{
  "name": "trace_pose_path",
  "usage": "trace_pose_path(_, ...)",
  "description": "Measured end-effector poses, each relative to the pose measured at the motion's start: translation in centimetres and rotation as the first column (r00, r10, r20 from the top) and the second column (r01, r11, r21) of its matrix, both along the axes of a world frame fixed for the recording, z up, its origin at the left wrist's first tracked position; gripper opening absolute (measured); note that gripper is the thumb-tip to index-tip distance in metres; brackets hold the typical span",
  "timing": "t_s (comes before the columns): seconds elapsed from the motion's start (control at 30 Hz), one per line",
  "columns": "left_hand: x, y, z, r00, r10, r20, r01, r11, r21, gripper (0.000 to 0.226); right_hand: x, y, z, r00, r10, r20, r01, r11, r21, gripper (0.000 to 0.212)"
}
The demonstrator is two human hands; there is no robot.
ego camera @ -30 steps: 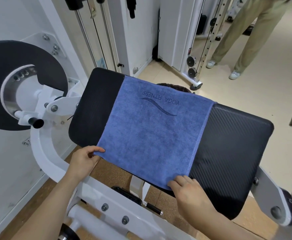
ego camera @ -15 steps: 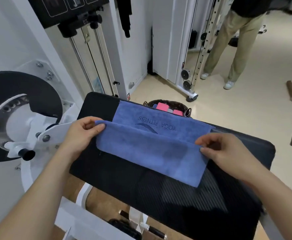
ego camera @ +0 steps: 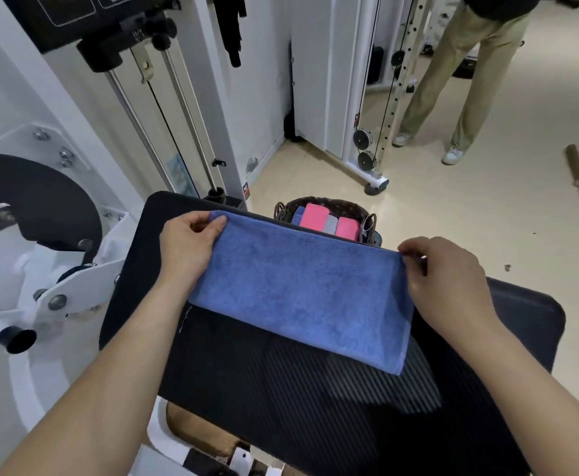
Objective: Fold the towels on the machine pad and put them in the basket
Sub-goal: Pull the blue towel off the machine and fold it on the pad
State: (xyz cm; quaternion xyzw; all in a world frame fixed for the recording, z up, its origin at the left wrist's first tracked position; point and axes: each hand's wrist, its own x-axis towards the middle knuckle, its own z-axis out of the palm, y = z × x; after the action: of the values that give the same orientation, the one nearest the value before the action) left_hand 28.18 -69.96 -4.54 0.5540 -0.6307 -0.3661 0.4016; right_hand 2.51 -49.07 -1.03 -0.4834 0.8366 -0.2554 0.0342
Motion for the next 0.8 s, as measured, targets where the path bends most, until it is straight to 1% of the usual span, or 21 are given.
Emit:
trace_pose_path(0.07,-0.2,0.1,0.2,0.999,0.02,0.043,-0.018,0.999,-0.028,0.01,-0.1,0.0,-0.3,0.999,-0.003,-0.042,0.003,1.0,0.001,0.022)
trace_pose_path(0.23,-1.1,0.6,0.6,0.976,0.079,0.203,-0.055,0.991,-0.122,0.015,-0.3,0.2,-0.8,0.998,-0.006,-0.066,0.008,1.0,0.018,0.023)
trace_pose_path(0.3,-1.2,0.6,0.6,0.963,0.083,0.255,-0.042,0.986,-0.163,0.016,-0.5,0.2,-0.8,0.997,0.006,-0.077,-0.003,0.999,0.042,0.024)
trace_pose_path(0.37,-1.1,0.4,0.3,0.943,0.081,0.323,-0.011,0.977,-0.215,0.018,-0.8,0.2,-0.5,0.998,0.037,-0.053,-0.033,0.997,0.071,0.023)
trace_pose_path(0.47,-0.6,-0.2,0.4,0.933,0.006,0.36,0.077,0.973,-0.216,0.027,-1.5,0.3,0.3,0.995,0.1,0.011,-0.101,0.982,0.16,0.024)
trace_pose_path(0.53,-0.1,-0.7,0.6,0.922,-0.114,0.369,0.182,0.971,-0.153,0.028,-2.0,0.3,0.6,0.99,0.138,0.009,-0.137,0.963,0.233,0.022)
trace_pose_path(0.6,0.5,-1.2,0.8,0.875,-0.212,0.435,0.278,0.956,-0.093,0.03,-2.4,0.3,0.7,0.99,0.144,-0.001,-0.138,0.955,0.263,0.023)
trace_pose_path(0.67,0.6,-1.3,1.1,0.832,-0.231,0.505,0.315,0.945,-0.088,0.029,-2.5,0.0,0.9,0.992,0.126,-0.005,-0.121,0.959,0.257,0.023)
trace_pose_path(0.7,0.5,-1.1,1.4,0.824,-0.22,0.521,0.317,0.943,-0.103,0.026,-2.5,-0.2,1.1,0.993,0.119,0.0,-0.114,0.959,0.259,0.021)
trace_pose_path(0.8,0.2,-0.5,2.2,0.822,-0.2,0.533,0.317,0.938,-0.137,0.014,-2.5,-1.0,1.7,0.988,0.119,0.097,-0.143,0.946,0.291,0.009)
